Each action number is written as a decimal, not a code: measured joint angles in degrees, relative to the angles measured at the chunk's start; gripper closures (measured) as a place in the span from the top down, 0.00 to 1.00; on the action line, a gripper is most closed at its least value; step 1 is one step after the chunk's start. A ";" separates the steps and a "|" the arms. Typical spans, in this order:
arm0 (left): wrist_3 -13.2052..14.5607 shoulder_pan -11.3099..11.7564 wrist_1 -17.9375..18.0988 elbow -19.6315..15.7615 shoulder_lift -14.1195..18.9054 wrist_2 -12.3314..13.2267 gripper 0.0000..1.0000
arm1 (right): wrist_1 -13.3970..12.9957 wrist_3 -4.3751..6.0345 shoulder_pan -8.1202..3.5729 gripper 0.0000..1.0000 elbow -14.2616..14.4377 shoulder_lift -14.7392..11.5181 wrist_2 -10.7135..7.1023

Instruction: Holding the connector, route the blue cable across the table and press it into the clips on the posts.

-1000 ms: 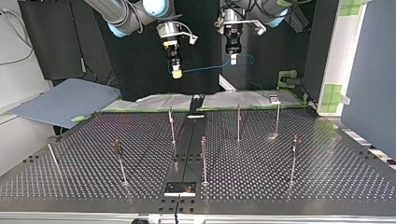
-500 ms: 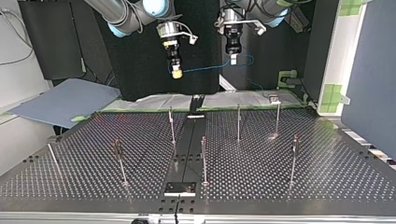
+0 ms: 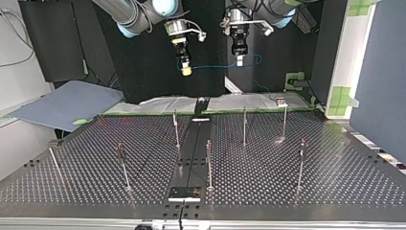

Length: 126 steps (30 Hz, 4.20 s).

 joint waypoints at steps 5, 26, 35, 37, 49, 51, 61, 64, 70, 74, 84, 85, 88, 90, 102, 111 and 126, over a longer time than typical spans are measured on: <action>0.03 0.00 -0.12 0.01 0.01 0.00 0.00 | 0.28 -0.02 0.13 0.00 -0.02 1.97 0.01; 0.03 0.00 -0.13 0.01 0.03 0.00 0.00 | 0.32 -0.02 0.16 0.00 -0.02 2.49 0.01; 0.03 0.00 -0.13 0.01 0.02 0.00 0.00 | 0.31 -0.02 0.16 0.00 -0.02 2.50 0.02; 0.03 0.00 -0.13 0.01 0.03 0.00 0.00 | 0.31 -0.02 0.16 0.00 -0.02 2.49 0.01; 1.89 3.18 -3.54 -3.38 3.43 -1.39 0.00 | 3.18 -0.31 0.96 0.00 -2.90 0.78 2.88; 2.07 3.63 -4.47 -4.32 4.36 -1.45 0.00 | 4.08 0.43 1.13 0.00 -3.78 -0.08 3.43; 2.32 4.40 -7.88 -5.26 9.09 -1.57 0.00 | 8.70 3.11 0.47 0.00 -7.59 -4.70 0.02; 2.04 4.52 -9.32 -3.88 10.61 -1.63 0.00 | 10.34 3.33 0.42 0.00 -8.13 -6.34 -1.57; 2.01 5.30 -12.36 -0.87 13.64 -3.27 0.00 | 13.29 3.41 0.46 0.00 -9.20 -9.27 -3.92; 2.13 5.80 -14.19 0.95 15.47 -4.95 0.00 | 15.38 3.74 0.60 0.00 -10.35 -11.37 -5.33; 2.23 7.62 -19.14 5.92 20.43 -7.46 0.00 | 18.90 4.53 0.91 0.00 -12.86 -14.61 -7.01; 2.28 7.90 -19.76 6.53 21.06 -7.52 0.00 | 19.06 4.54 0.98 0.00 -13.06 -14.50 -7.18; 2.88 8.69 -21.25 8.02 22.54 -7.59 0.00 | 20.02 4.55 1.16 0.00 -14.10 -13.65 -7.88; 3.23 9.38 -21.91 9.00 23.51 -7.54 0.00 | 21.01 4.55 1.22 0.00 -15.14 -12.65 -8.19; 2.34 15.08 -25.52 12.16 29.12 -3.08 0.00 | 26.51 4.93 1.30 0.00 -20.87 -10.45 -9.62; 2.78 18.33 -26.87 12.16 28.80 1.24 0.00 | 30.75 5.28 2.17 0.00 -25.13 -10.40 -10.60; 0.61 22.96 -27.80 13.77 29.39 6.16 0.00 | 33.99 5.80 3.57 0.00 -33.22 -10.18 -11.74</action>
